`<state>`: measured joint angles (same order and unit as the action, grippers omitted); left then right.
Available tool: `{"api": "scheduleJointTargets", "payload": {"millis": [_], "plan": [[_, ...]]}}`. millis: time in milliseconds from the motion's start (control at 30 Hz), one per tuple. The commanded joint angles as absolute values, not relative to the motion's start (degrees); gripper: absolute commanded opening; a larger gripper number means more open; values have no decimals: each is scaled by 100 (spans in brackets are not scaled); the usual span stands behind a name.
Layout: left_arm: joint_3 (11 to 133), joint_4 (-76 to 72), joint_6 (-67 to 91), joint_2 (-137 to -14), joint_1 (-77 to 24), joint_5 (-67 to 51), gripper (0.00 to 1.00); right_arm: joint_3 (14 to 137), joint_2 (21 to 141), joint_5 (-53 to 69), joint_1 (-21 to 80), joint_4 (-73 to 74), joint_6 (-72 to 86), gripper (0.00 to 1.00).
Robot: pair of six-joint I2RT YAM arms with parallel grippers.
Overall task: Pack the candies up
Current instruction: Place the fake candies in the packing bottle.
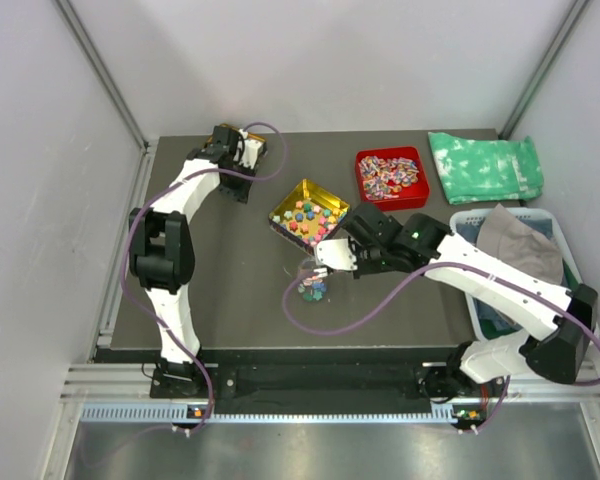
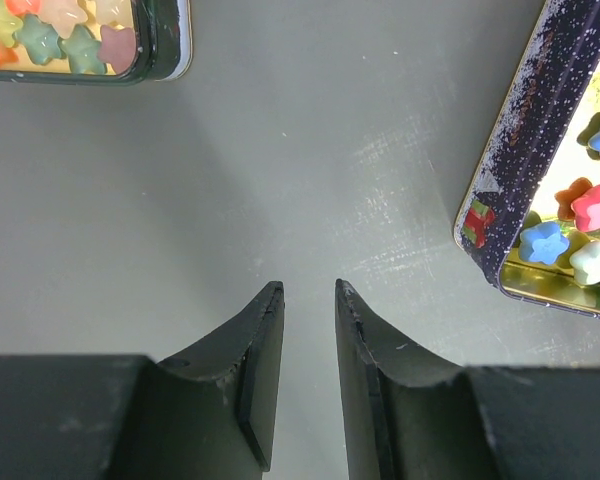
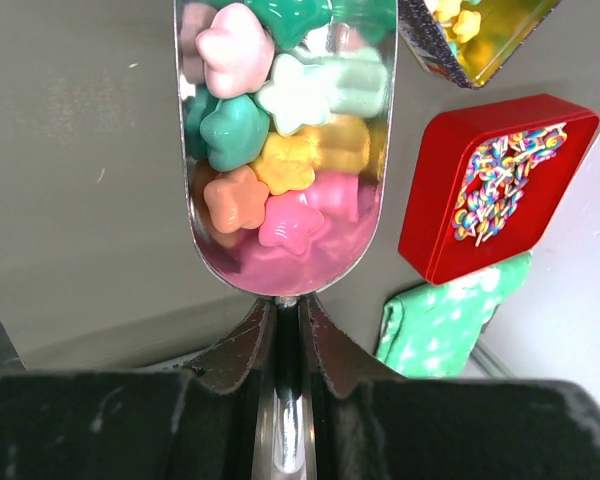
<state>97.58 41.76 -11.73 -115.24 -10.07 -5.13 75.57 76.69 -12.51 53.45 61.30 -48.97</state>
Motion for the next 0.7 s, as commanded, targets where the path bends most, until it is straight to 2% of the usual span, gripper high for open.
{"api": "scheduleJointTargets", "payload": {"millis": [0,667], "plan": [[9730,4192,-1204,-11188,-976,-580,33,7857,7796,-1590,5537,6161,-5045,0],[9633,4104,-1169,-11136,-976,-615,32,8182,8244,-2452,5976,6187,-5440,0]]}}
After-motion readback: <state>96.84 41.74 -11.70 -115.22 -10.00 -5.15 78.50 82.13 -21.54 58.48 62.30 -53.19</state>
